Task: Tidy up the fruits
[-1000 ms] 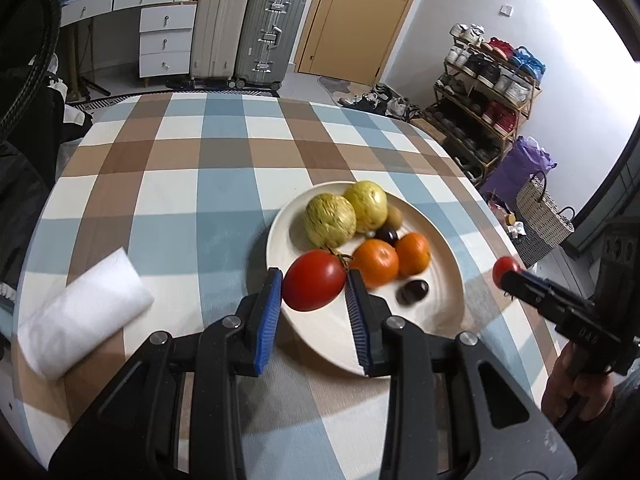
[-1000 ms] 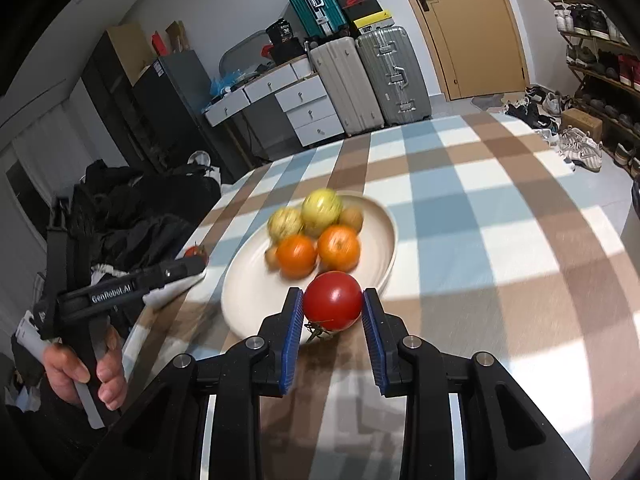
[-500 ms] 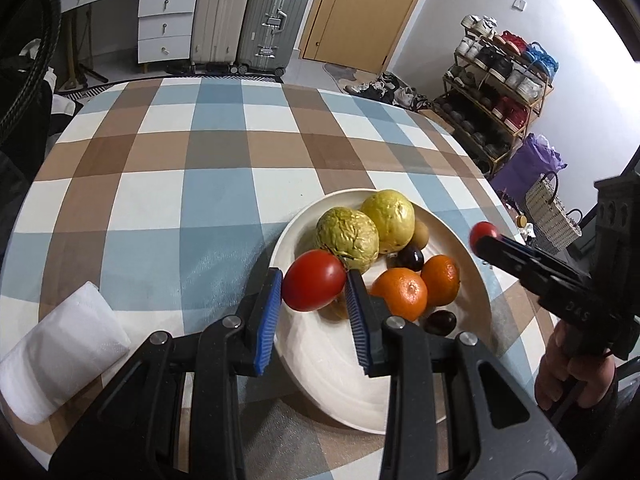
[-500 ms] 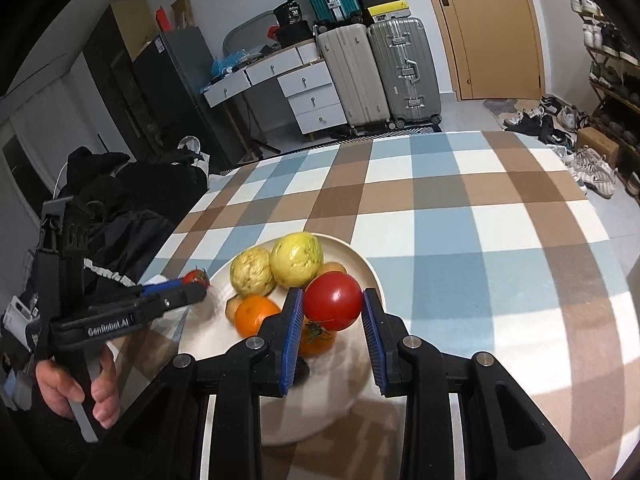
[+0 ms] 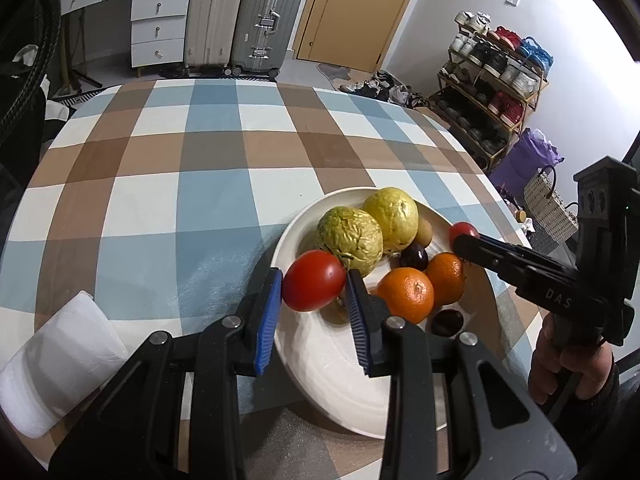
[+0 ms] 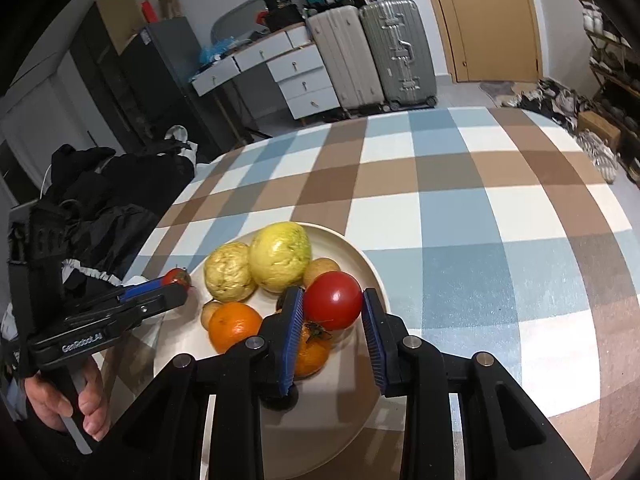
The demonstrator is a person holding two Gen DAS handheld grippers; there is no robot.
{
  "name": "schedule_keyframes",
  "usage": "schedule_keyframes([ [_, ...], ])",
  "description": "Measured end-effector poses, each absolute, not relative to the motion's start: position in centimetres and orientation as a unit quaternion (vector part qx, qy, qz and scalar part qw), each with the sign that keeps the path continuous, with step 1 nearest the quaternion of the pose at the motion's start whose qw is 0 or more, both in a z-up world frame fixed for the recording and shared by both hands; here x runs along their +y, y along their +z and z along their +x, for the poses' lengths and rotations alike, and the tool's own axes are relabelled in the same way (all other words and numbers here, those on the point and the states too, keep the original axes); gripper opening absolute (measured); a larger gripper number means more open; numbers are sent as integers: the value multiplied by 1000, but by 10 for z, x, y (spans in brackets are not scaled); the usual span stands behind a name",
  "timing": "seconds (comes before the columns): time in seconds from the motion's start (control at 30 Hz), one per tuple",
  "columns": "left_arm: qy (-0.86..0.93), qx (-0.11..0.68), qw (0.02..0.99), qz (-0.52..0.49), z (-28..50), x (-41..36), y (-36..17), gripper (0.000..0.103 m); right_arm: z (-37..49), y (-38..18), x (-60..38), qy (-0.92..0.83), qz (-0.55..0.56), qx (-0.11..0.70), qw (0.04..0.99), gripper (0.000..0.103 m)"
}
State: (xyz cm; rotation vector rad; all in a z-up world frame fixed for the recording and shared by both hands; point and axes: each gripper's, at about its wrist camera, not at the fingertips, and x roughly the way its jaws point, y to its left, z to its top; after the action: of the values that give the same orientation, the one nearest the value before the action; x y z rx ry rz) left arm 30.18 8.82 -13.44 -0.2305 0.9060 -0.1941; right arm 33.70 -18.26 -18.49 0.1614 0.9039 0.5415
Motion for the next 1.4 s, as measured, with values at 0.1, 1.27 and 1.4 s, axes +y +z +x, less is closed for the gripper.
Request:
schedule_keyframes([
  [0.1,-95,438,887,-114,302,88,-137,29,339,-186,-182,257,77,433,861,30],
  [1.27,2,153,980,-127,138,85,23,103,181,-40,-229,238,123,132,954,102],
  [1.4,26,98,985,-137,105,87,44,103,151,-27,-229,216,110,85,966,103],
])
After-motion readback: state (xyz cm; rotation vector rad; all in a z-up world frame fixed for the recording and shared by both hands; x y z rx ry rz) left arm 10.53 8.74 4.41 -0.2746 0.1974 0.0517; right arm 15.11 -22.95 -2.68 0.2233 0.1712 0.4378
